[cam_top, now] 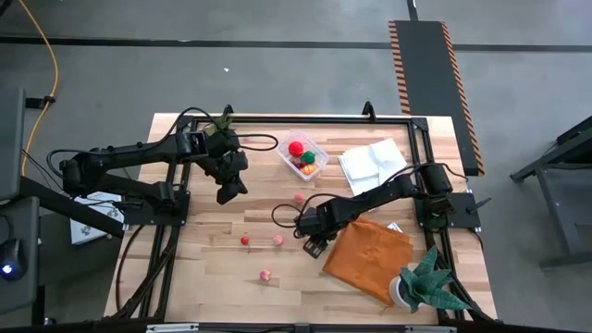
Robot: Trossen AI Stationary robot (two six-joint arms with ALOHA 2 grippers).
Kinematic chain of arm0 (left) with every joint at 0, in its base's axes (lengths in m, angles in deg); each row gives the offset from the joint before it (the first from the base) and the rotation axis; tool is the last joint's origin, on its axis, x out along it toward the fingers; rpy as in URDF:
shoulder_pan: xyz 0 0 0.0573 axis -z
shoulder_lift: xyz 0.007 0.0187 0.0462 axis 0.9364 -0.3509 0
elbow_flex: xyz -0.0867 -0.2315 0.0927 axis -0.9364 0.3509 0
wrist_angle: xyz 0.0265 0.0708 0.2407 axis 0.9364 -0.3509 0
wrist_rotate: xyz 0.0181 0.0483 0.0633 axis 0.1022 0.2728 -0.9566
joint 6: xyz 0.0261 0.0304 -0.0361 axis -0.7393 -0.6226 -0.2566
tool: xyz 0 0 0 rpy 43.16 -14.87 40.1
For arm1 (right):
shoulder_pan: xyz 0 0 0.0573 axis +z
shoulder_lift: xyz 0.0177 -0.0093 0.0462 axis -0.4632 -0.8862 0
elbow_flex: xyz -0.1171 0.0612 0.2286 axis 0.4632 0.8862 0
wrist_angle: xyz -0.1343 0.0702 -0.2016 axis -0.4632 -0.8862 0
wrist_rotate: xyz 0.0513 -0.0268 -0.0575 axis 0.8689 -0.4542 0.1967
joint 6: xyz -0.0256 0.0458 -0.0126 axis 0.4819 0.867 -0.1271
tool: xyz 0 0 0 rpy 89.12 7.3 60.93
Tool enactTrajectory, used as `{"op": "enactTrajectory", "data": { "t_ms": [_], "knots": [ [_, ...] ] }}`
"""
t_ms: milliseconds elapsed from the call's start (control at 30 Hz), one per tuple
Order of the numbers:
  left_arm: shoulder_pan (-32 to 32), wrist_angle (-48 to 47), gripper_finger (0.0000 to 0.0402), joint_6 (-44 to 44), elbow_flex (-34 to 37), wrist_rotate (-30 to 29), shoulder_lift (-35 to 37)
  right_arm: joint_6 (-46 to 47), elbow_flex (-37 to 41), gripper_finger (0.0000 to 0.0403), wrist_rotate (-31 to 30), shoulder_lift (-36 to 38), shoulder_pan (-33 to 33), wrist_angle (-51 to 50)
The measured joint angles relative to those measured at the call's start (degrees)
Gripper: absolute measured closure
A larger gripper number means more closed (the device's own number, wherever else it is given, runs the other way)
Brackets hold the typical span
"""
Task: Pick and placing Produce into tupperware
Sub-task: Put the black cherry into the transparent bin
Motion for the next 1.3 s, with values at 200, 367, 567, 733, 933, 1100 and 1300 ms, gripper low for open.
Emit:
{"op": "enactTrajectory", "data": {
  "t_ms": [200, 367, 567, 733, 933, 1100, 1300],
  "knots": [
    [0.0, -0.9, 0.0401, 0.0, 0.0, 0.0, 0.0, 0.3, 0.0, 0.0226, -0.1, -0.3, 0.4, -0.3],
    [0.0, -0.9, 0.0401, 0.0, 0.0, 0.0, 0.0, 0.4, 0.0, 0.0226, 0.0, -0.5, 0.4, -0.9],
    [0.0, -0.9, 0.0401, 0.0, 0.0, 0.0, 0.0, 0.4, 0.0, 0.0226, -0.1, -0.6, 0.4, -1.0],
    [0.0, -0.9, 0.0401, 0.0, 0.0, 0.0, 0.0, 0.6, 0.0, 0.0228, -0.2, -0.6, 0.4, -1.1],
    [0.0, -0.9, 0.0401, 0.0, 0.0, 0.0, 0.0, 0.6, 0.0, 0.0258, -0.2, -0.6, 0.3, -1.2],
    [0.0, -0.9, 0.0401, 0.0, 0.0, 0.0, 0.0, 0.6, 0.0, 0.0283, -0.2, -0.6, 0.3, -1.2],
    [0.0, -0.9, 0.0401, 0.0, 0.0, 0.0, 0.0, 0.6, 0.0, 0.0297, -0.2, -0.6, 0.3, -1.2]
  ]
}}
